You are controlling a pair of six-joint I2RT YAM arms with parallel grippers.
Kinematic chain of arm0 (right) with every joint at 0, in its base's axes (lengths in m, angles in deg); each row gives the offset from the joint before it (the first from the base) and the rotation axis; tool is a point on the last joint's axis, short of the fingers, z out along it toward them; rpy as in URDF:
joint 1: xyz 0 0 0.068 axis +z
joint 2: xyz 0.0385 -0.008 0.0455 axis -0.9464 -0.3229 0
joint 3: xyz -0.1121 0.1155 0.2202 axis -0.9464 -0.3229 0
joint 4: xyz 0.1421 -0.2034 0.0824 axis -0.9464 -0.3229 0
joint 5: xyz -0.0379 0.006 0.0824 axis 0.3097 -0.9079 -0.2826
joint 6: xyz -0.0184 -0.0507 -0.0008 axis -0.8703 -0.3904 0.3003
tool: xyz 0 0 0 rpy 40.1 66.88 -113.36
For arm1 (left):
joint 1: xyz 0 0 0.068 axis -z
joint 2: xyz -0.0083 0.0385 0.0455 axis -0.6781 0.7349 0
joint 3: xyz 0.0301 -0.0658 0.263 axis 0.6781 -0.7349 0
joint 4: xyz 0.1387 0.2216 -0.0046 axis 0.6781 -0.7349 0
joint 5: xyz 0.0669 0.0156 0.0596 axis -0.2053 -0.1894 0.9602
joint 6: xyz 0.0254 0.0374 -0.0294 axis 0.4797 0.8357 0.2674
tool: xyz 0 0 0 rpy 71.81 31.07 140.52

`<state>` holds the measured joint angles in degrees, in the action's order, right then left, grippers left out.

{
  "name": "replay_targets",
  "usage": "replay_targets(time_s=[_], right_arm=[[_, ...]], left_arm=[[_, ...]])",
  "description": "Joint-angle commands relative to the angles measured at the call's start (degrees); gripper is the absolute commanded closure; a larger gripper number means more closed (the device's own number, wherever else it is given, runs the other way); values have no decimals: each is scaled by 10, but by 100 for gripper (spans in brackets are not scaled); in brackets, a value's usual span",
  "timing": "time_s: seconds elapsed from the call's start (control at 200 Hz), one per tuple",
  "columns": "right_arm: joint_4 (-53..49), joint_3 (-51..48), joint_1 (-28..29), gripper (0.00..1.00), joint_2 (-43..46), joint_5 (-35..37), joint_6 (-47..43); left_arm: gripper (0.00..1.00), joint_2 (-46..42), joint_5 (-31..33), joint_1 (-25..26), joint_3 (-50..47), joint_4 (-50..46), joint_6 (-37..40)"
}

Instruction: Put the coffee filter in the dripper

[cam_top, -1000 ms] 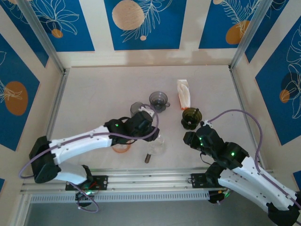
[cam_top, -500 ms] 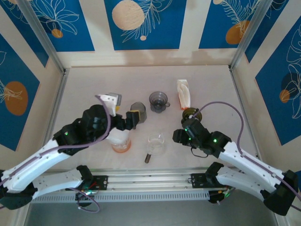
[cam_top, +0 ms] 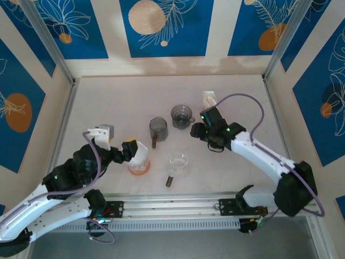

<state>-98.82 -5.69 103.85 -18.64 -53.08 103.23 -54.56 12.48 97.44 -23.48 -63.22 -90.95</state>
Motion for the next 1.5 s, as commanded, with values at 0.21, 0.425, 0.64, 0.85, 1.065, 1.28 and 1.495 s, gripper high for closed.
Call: replay_targets(time_s=[0.21, 0.425, 0.64, 0.85, 1.065, 1.28, 1.495], right_arm=[[28, 127, -17, 44, -178, -34, 29], [37, 178, -18, 43, -243, -26, 120], [34, 203, -23, 43, -284, -13, 187], [23, 222, -28, 48, -313, -29, 210], [20, 218, -34, 71, -314, -39, 214], [35, 195, -38, 90, -296, -44, 207], [26, 188, -38, 97, -253, -46, 172]], left_arm=[[0, -19, 41, -4, -21, -15, -7], [0, -22, 48, -4, -27, -19, -2], [0, -43, 47, -4, -40, -19, -2], [0, -53, 48, -4, -44, -22, 0], [0, -56, 48, -4, -45, -25, 2], [0, -55, 42, -4, -42, -26, -1], [0, -57, 43, -4, -38, -30, -1]])
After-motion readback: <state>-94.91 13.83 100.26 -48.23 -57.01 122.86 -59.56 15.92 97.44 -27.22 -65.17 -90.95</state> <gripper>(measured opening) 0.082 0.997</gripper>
